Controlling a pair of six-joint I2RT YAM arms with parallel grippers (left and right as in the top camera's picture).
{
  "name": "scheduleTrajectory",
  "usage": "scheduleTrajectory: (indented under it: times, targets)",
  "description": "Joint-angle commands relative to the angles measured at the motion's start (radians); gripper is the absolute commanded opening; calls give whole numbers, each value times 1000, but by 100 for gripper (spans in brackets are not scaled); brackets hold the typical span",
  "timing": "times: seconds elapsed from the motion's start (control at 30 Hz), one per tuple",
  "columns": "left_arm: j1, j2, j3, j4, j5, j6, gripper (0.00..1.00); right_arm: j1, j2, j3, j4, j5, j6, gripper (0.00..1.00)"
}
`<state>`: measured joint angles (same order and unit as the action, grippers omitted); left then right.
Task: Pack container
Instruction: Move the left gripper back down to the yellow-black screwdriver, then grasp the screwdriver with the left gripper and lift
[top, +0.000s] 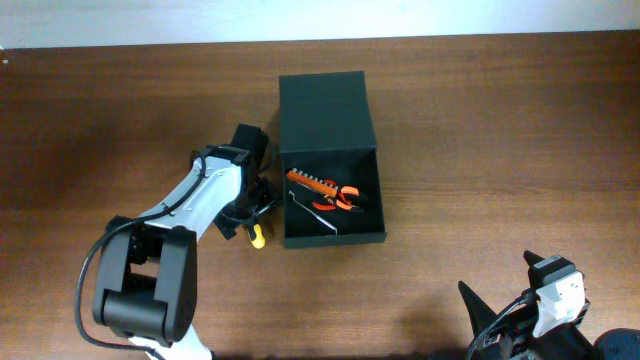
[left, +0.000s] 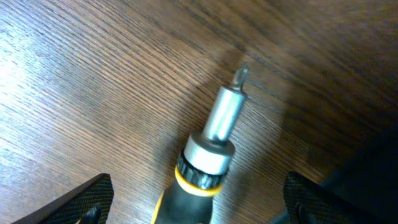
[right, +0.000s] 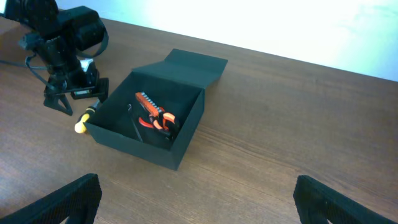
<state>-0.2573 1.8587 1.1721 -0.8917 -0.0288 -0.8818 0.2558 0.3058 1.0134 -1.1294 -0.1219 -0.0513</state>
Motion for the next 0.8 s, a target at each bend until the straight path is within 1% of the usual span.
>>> scheduleTrajectory:
  times: [0.0,0.03,0.2,0.33,0.47,0.57,0.67,0.77]
  targets:
    - [-2,39,-12,3,33,9,89,-8,-3,-3,5,2,8,99]
    - [-2,44,-12,6,34,9,84,-8,-3,-3,5,2,8,99]
    - [-2,54,-12,29,35,9,71,-8,-3,-3,5,2,8,99]
    - [-2,56,-12,29,38,9,55,-8,-3,-3,5,2,8,99]
    - [-2,56,-12,29,37,9,42,-8,-3,-3,5,2,8,99]
    - [-2,56,-12,29,37,8,35,-8,-3,-3,5,2,8,99]
    - [-2,56,-12,29,37,8,31,-8,-3,-3,5,2,8,99]
    - [-2,56,-12,43,37,2,23,-8,-3,-3,5,2,8,99]
